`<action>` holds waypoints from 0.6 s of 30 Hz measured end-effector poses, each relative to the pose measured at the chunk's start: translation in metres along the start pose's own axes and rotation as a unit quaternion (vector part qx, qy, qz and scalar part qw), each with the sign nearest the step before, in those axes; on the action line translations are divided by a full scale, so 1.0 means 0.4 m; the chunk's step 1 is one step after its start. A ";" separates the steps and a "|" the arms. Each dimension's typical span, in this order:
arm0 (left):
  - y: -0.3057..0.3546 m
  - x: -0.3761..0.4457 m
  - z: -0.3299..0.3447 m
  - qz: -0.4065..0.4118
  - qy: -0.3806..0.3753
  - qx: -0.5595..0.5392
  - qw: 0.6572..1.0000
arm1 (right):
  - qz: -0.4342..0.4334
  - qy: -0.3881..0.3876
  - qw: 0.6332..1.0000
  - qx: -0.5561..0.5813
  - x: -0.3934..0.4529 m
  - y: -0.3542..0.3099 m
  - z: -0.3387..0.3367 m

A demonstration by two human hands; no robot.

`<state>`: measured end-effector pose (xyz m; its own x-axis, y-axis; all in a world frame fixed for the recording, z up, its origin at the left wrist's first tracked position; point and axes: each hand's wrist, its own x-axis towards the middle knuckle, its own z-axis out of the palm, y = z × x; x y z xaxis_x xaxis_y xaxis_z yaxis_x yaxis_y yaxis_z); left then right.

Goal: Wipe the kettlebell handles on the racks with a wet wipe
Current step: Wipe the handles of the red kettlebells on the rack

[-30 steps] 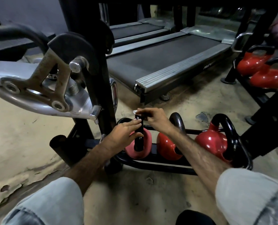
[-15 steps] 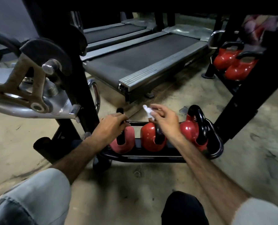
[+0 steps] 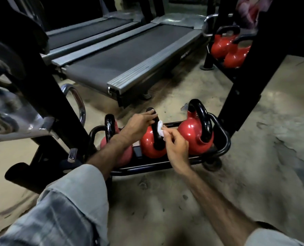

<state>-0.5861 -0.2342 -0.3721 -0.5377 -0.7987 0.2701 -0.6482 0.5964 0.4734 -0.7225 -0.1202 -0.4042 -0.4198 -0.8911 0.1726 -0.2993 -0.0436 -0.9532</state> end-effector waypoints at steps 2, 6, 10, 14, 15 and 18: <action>-0.007 -0.005 -0.001 -0.004 0.025 -0.050 0.998 | 0.025 0.020 0.999 0.014 -0.024 0.030 -0.008; -0.012 -0.013 0.004 -0.013 0.053 -0.096 0.994 | 0.037 0.025 0.997 0.059 -0.001 0.023 0.013; -0.005 -0.016 0.004 -0.001 0.053 -0.095 0.994 | 0.045 -0.005 0.995 0.090 0.026 0.007 0.020; -0.009 -0.023 0.007 0.002 0.047 -0.105 0.993 | 0.077 -0.020 0.996 0.040 -0.016 0.062 0.007; -0.009 -0.023 0.009 0.000 0.047 -0.108 0.993 | 0.082 -0.014 0.996 0.032 -0.016 0.065 0.007; -0.006 -0.019 0.011 0.002 0.050 -0.112 0.993 | 0.095 -0.003 0.995 0.040 0.025 0.038 0.024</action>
<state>-0.5828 -0.2291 -0.3791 -0.4770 -0.8068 0.3486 -0.5045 0.5762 0.6430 -0.7228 -0.1341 -0.4194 -0.4576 -0.8891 -0.0128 -0.1469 0.0898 -0.9851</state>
